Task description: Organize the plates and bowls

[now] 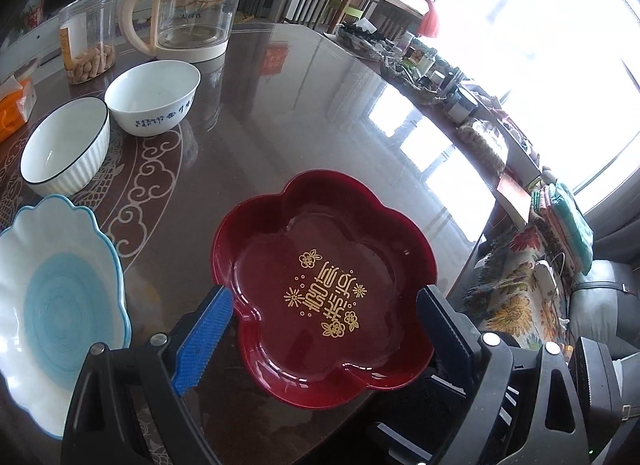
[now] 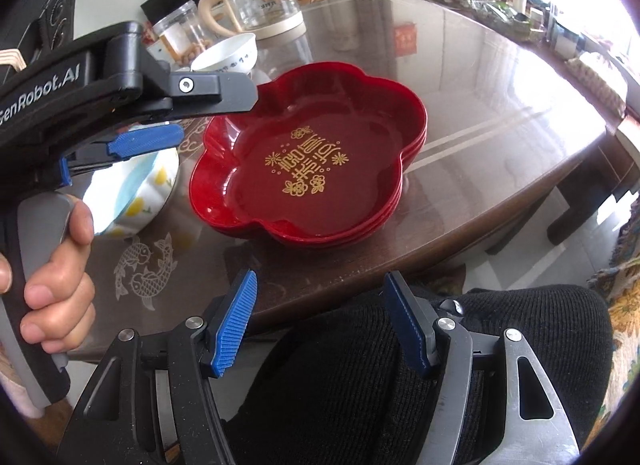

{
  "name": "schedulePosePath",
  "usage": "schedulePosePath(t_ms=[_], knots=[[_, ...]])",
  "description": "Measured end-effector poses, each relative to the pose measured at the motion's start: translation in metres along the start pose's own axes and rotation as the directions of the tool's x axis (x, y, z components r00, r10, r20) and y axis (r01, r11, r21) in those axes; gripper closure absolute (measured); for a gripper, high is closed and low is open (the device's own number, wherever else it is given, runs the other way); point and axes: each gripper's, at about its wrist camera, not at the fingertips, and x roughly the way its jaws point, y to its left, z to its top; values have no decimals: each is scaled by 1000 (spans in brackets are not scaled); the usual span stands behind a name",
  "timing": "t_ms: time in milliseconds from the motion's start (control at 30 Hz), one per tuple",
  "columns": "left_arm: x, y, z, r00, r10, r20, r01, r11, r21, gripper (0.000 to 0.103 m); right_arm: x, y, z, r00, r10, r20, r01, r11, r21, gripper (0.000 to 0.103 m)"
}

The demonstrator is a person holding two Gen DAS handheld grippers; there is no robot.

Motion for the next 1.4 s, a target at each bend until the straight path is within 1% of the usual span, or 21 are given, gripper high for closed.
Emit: schedulePosePath(t_ms=[67,167,267,333,400,500,567,667,733,867,967,1100,1200,1400], knots=[[7,1,3,1000,-1,-21,1,1000,-5,10,5,0,0,1000,5,-11,-4,1000,10,34],[14,0,3,999,7,-41,-6,1000,12,10,10,0,-2,1000,14,-25,-13,1000,24,34],[19,-4,3,999,7,-52,-5,999,37,10,13,3,-3,1000,10,-21,-9,1000,25,34],[21,-4,4,998,2,-60,0,999,34,10,15,6,-2,1000,9,-21,-9,1000,26,34],[18,-3,5,998,10,-55,-9,1000,22,10,18,7,0,1000,7,-18,-6,999,36,34],[2,0,6,1000,18,-6,-18,1000,7,10,19,6,1,1000,-5,-8,5,998,57,34],[-5,0,9,999,48,6,-49,999,20,10,21,6,3,1000,-6,-11,6,998,56,34],[-3,3,11,988,154,0,-154,987,52,10,24,8,5,1000,-13,-16,14,999,50,34],[5,6,10,982,188,-16,-187,980,67,10,25,9,6,1000,-14,-17,15,998,55,34],[21,8,10,984,171,-55,-168,985,49,10,27,7,6,999,-25,-34,27,997,71,34],[32,4,15,981,183,-70,-180,982,56,10,30,4,7,998,-41,-57,45,995,87,34],[45,6,21,979,175,-105,-173,985,26,10,36,1,11,996,-49,-71,58,991,118,32],[49,4,28,980,174,-94,-171,985,37,8,37,1,15,996,-66,-67,74,988,134,29],[70,-7,53,988,134,-80,-130,990,50,8,42,-3,28,996,-80,-46,86,986,145,30]])
